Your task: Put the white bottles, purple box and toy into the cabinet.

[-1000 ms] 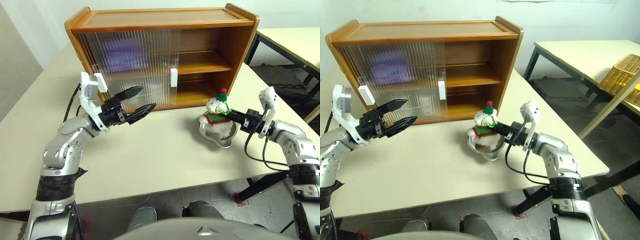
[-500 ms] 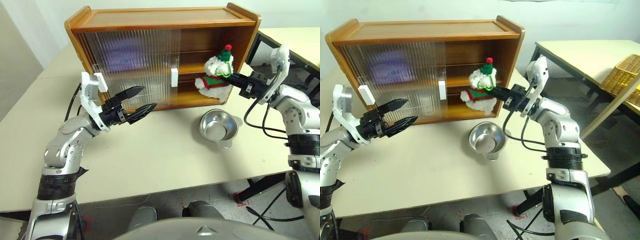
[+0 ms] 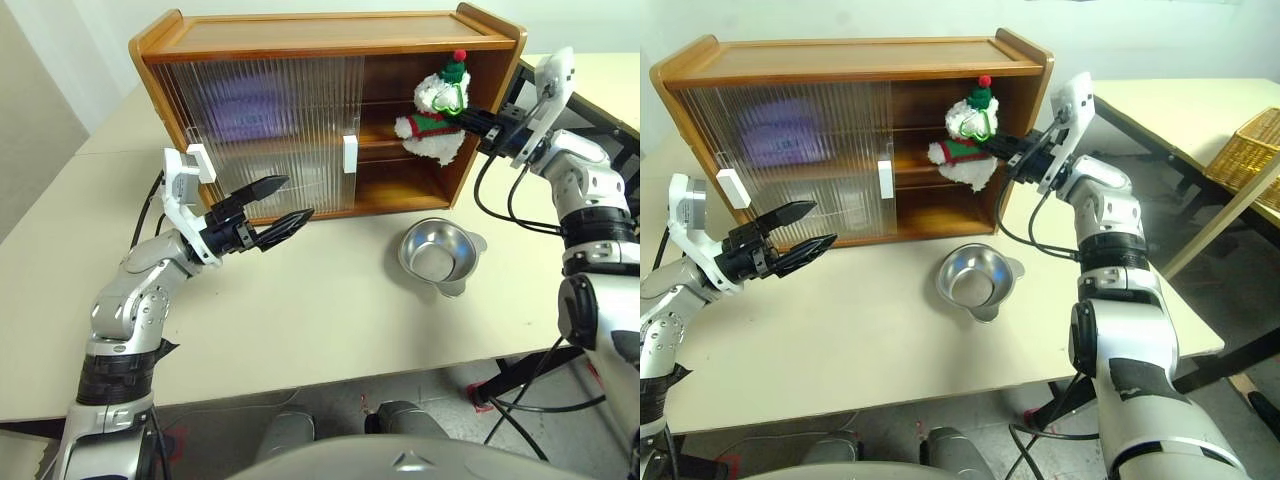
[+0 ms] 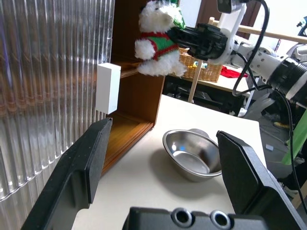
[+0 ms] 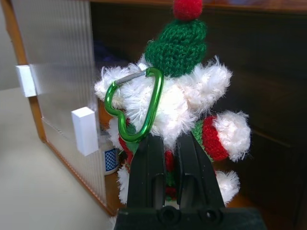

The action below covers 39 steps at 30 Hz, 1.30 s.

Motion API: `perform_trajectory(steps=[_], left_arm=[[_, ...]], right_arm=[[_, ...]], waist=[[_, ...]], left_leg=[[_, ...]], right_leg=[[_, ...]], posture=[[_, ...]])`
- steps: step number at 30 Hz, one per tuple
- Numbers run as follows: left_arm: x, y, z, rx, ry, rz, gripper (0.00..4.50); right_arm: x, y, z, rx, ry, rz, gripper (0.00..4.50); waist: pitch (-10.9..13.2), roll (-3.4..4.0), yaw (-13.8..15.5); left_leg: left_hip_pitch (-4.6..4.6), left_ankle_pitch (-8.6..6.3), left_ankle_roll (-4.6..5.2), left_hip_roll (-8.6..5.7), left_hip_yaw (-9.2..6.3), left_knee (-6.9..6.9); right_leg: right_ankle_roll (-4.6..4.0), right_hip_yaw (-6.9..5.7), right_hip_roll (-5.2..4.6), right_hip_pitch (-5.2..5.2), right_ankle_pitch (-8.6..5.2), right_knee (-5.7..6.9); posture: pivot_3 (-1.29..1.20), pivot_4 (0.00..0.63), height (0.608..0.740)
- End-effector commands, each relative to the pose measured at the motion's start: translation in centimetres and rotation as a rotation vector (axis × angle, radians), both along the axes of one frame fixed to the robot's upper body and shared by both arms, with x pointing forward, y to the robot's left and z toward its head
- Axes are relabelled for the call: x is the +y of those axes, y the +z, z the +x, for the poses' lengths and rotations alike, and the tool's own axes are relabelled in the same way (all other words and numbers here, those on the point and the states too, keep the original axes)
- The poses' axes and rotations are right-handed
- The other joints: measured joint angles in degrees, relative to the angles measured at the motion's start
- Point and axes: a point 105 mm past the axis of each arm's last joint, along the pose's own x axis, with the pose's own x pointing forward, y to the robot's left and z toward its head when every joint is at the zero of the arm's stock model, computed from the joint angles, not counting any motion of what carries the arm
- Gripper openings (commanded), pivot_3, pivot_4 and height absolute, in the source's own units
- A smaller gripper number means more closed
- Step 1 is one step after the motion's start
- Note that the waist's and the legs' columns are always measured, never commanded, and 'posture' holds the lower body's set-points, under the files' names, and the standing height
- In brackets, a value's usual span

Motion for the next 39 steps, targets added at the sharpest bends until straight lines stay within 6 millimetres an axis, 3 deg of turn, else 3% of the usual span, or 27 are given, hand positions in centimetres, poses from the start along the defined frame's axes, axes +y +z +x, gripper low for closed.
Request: perform_trajectory(steps=[1, 15, 30, 39], left_arm=[[-0.2, 0.1, -0.3, -0.011, -0.003, 0.013, 4.50], [-0.2, 0.1, -0.4, -0.010, 0.006, 0.008, 4.50], [-0.4, -0.1, -0.5, -0.004, 0.007, 0.006, 4.50], [-0.6, 0.0, -0.5, -0.008, 0.005, -0.001, 4.50]], right_arm=[[0.4, 0.0, 0.7, -0.002, -0.013, -0.015, 0.01], [1.9, -0.1, 3.0, 0.035, -0.142, -0.014, 0.01], [2.2, 2.5, 3.9, -0.008, -0.209, 0.012, 0.01], [2.4, 0.7, 4.3, 0.030, -0.252, -0.028, 0.01]], waist=[[0.00, 0.00, 0.06], [0.01, 0.02, 0.15], [0.02, 0.03, 0.23], [0.02, 0.03, 0.36]], left_leg=[[0.00, 0.00, 0.00, 0.01, 0.01, 0.00], [0.01, 0.00, 0.00, 0.14, -0.16, -0.01], [-0.19, -0.02, -0.03, 0.15, -0.55, -0.07], [-0.68, -0.05, -0.04, 0.20, -0.58, -0.08]], right_leg=[[-0.01, 0.00, 0.00, 0.00, 0.01, 0.00], [-0.11, 0.03, -0.02, -0.10, 0.11, 0.01], [-0.38, 0.02, -0.05, -0.28, 0.18, 0.01], [-0.03, -0.09, -0.05, -0.81, 0.44, 0.02]], posture=[[0.02, 0.000, 0.740], [0.03, 0.000, 0.740], [0.03, 0.000, 0.740], [0.04, 0.000, 0.740]])
